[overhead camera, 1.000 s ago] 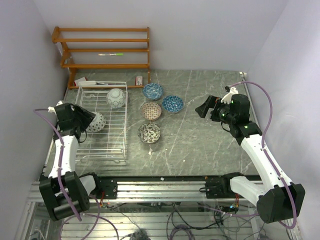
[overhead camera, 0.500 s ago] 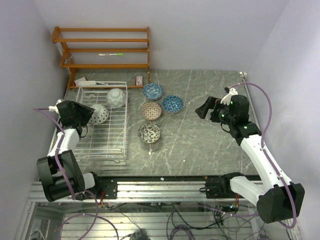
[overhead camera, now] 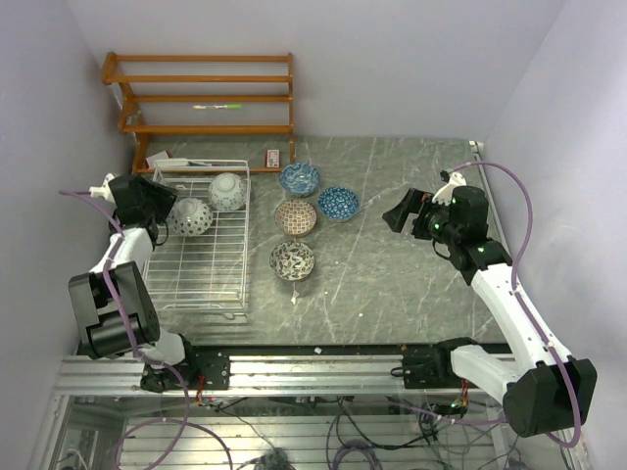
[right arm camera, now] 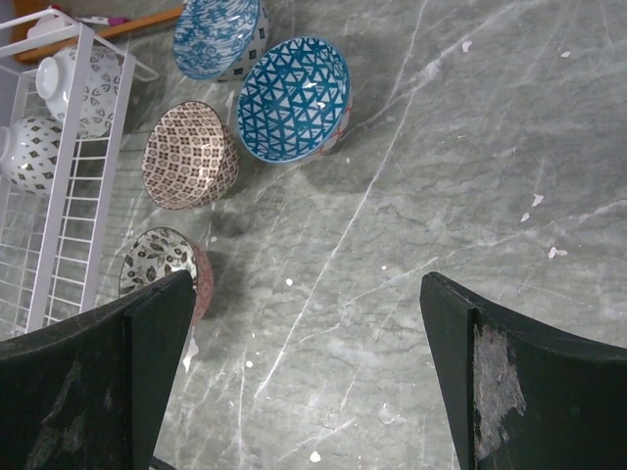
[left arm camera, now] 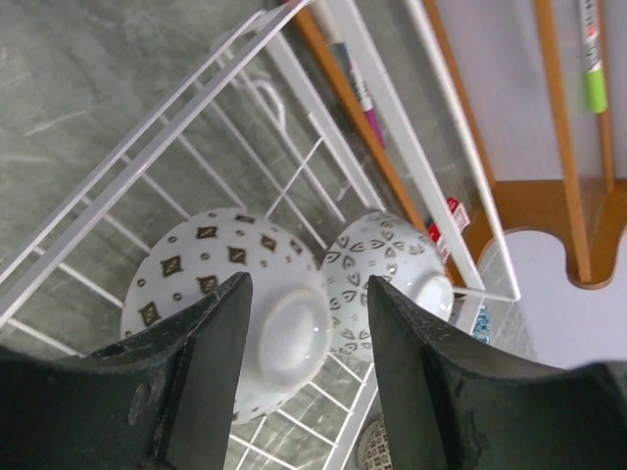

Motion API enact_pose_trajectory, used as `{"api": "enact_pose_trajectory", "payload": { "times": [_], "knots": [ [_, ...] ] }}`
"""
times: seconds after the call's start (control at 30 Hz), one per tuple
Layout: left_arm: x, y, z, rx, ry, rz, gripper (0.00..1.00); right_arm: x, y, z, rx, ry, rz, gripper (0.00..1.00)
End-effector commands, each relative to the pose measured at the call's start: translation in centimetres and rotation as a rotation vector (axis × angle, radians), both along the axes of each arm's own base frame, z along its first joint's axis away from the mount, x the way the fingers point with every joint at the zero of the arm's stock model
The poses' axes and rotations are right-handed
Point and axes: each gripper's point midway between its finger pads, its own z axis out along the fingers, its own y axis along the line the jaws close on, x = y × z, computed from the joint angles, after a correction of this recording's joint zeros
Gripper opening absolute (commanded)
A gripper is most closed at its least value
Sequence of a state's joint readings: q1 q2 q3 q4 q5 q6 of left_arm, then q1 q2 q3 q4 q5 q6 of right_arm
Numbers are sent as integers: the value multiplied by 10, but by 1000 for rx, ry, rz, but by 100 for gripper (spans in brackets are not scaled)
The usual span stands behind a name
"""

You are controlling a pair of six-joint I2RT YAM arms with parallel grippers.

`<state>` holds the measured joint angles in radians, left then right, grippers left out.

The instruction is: Load the bowls into the dish rack

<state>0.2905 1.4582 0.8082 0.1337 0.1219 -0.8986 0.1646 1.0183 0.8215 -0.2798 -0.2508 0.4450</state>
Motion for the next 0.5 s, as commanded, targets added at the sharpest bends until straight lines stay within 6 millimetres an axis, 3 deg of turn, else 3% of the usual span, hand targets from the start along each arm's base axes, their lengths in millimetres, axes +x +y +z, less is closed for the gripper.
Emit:
{"api": "enact_pose_trajectory", "payload": {
  "times": [0.0, 0.17, 0.23, 0.33, 0.47],
  "knots": [
    [10, 5, 46, 76, -90, 12, 62, 4, -4, -2, -9, -10, -17, 100],
    [-21, -4, 86, 196, -102, -3, 64, 4, -2, -6, -3, -1, -9, 100],
    [-29, -15, 93, 243, -98, -46, 64, 4, -1, -9, 2, 4, -6, 100],
    [-31, -33, 86, 286, -41, -116, 63, 4, 1, -12, 13, 14, 3, 100],
    [-32, -50, 59, 287, 29, -154, 56, 3, 2, -8, 14, 9, 7, 100]
  ]
}}
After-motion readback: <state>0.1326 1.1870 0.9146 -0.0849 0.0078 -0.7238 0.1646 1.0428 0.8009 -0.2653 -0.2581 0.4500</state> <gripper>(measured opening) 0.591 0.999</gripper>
